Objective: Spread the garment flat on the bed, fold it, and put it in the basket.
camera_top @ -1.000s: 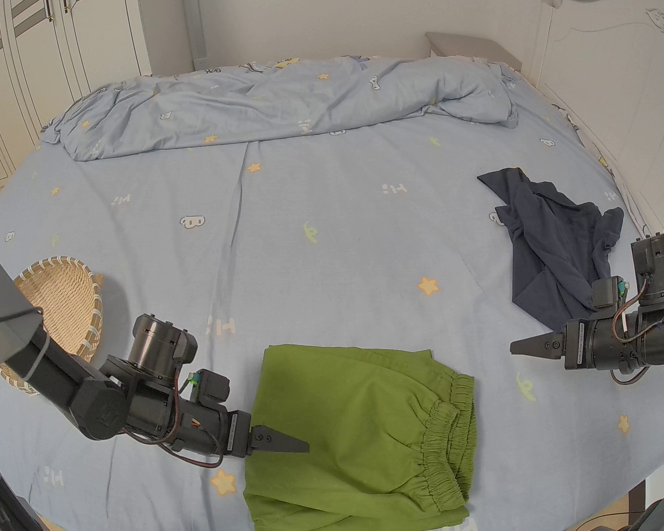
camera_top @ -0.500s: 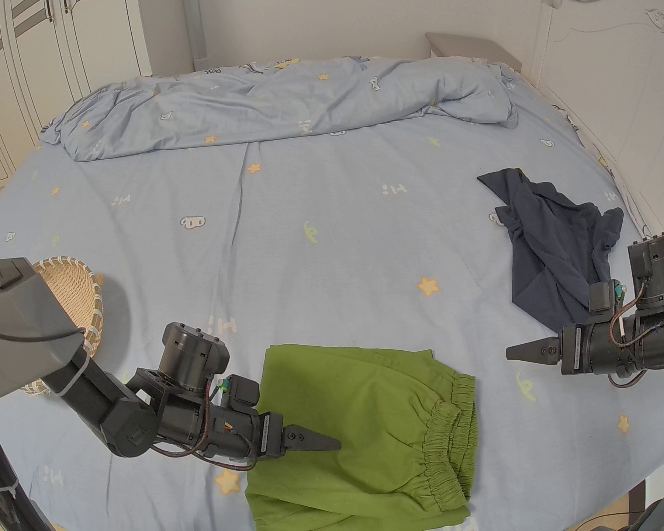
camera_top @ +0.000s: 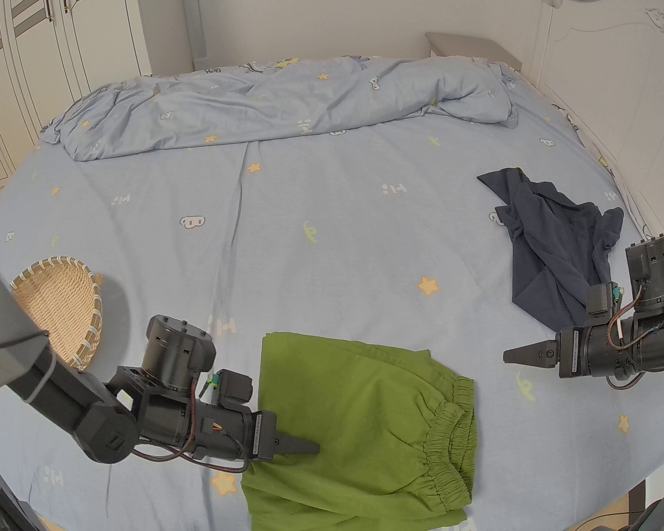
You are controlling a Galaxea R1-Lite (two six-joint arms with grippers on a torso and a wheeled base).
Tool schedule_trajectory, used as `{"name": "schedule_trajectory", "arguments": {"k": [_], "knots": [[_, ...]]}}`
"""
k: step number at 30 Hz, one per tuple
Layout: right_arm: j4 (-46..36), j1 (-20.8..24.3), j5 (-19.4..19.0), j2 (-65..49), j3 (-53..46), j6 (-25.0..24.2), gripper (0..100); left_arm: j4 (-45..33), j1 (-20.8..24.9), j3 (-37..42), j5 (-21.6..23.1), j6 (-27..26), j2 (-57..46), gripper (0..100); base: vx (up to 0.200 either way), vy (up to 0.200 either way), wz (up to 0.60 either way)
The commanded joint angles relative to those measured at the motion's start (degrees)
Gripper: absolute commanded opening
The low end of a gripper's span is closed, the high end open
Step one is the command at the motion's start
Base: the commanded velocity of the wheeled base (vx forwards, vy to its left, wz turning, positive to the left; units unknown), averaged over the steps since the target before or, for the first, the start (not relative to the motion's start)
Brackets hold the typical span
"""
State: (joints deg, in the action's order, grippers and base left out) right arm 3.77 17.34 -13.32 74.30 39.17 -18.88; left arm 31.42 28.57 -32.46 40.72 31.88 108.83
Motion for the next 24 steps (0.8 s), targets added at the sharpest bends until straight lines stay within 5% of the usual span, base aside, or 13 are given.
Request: {"name": "schedule_trajectory", "arguments": {"k": [1,5,10,19,24], "knots": [[0.01,0.77,-0.04,-0.12,0.03,-0.01,100,-1.53,-0.89,1.97,-0.46,0.03,-10.83,0,0.000,0.000,0.00],[0.01,0.68,0.14,-0.21,0.29,0.07,100,-9.09,-3.79,-1.37,-0.55,1.17,-15.40,0,0.000,0.000,0.00],[0.01,0.95,0.40,-0.12,0.21,0.07,100,-29.57,-8.80,-9.72,-0.64,-0.41,-20.93,0,0.000,0.000,0.00],[-0.08,1.03,0.40,-0.47,0.03,0.07,100,-38.71,-12.14,-11.22,-0.64,-7.97,-22.34,0,0.000,0.000,0.00],[-0.08,1.83,0.49,-0.65,-0.06,-0.01,100,-42.84,-11.61,-11.31,-1.08,-11.66,-23.13,0,0.000,0.200,0.00]]}}
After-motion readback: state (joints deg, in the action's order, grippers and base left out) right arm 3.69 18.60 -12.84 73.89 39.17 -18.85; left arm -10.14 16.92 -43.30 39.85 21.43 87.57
